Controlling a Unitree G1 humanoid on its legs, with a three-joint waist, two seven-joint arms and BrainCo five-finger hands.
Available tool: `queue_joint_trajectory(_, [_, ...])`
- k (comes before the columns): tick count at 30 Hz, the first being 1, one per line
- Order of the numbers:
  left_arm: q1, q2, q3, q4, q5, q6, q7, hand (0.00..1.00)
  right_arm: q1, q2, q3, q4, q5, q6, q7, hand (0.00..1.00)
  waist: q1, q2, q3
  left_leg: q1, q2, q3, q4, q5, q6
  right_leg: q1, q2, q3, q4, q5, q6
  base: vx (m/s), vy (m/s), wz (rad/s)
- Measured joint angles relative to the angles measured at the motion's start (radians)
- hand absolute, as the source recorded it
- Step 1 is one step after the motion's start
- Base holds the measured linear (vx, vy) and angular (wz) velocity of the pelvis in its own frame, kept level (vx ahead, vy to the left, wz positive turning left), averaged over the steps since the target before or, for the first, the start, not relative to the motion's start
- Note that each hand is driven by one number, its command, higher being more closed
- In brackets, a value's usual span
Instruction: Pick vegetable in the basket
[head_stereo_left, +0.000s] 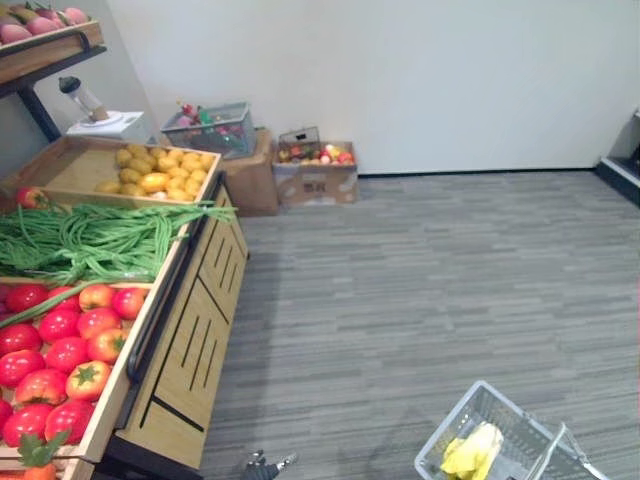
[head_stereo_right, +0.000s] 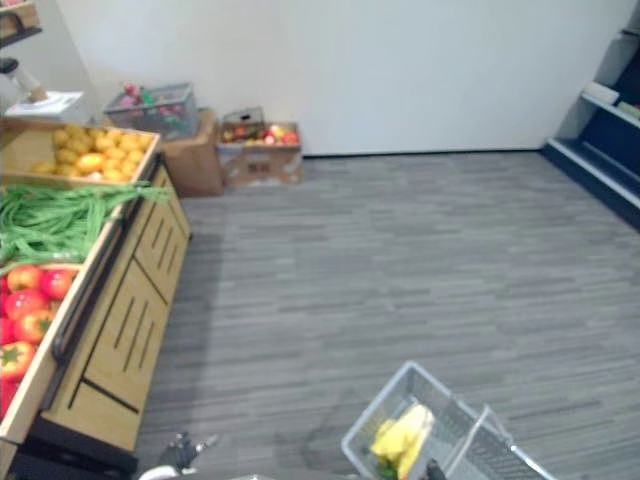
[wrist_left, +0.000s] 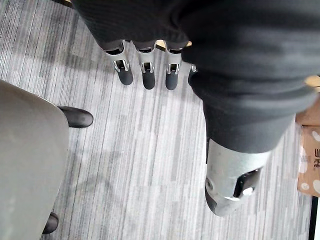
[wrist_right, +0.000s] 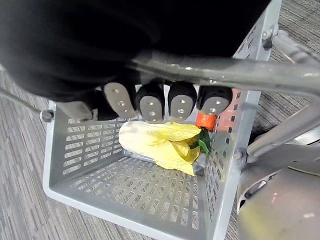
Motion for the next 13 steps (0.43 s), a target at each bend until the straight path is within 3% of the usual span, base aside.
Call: queue_joint_trajectory(13, [0.008,0.001,0.041,-0.005,0.002,-0.001,-0.014,0.0,-0.003,-0.001,-0.034,0.001,-0.018,0.001,0.001,1.0,-0.001,0.01,-0.018,0.022,-0.001,0.025,0.007,-0.01,-0.011,0.018,0.005,0.024,-0.007,0.012,0.002,0.11,0.007,-0.03])
